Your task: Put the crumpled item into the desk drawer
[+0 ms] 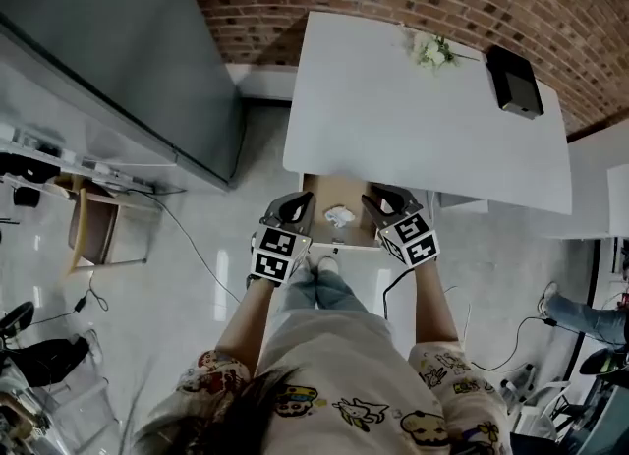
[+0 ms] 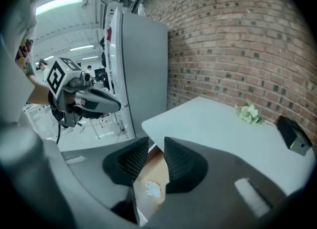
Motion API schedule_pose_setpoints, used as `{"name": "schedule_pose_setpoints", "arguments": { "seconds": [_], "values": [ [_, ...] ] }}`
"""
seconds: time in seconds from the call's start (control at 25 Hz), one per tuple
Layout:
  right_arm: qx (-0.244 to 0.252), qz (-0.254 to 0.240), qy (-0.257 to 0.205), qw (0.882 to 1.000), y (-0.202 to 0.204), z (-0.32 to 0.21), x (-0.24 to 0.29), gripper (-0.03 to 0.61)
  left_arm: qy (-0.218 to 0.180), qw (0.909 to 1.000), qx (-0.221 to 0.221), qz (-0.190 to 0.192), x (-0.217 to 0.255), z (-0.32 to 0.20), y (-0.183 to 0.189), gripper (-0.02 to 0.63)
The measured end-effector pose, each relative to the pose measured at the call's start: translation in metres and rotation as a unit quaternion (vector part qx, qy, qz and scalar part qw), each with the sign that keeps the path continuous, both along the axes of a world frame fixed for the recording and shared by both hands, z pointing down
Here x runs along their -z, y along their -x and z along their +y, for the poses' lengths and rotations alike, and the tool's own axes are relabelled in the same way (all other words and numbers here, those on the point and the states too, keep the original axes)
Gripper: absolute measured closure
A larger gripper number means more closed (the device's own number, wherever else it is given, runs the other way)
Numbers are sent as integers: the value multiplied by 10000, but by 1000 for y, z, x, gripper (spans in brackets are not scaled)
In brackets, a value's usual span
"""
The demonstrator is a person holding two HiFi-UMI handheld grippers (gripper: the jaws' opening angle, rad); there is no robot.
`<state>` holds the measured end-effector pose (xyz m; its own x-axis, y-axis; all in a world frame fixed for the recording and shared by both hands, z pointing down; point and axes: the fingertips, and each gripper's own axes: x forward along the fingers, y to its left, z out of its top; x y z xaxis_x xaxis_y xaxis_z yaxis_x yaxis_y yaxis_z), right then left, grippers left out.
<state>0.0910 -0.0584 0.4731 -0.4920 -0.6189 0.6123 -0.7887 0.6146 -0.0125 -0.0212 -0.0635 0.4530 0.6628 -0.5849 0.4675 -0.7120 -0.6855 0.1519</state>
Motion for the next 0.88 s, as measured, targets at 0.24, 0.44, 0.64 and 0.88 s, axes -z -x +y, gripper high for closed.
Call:
{"name": "schedule_pose_setpoints", "arguments": {
  "seconds": [0.24,0.44,0.64,0.88],
  "values": [
    [-385,-514,-972,9932,-9,6,93,481,-517,9984,55,222,72,2,5,617],
    [-596,-957,-1635,9801,-18,16,152,501,-852,9958,-75,329,112,10,-2,617],
    [-763,-1307,-2030,9674,-21,30,179,538,-1075,9931,-240,391,129,20,-9,617],
    [-928,-1529,-2170,9596,-22,46,190,568,-1025,9928,-196,580,134,31,-4,617]
  ]
}}
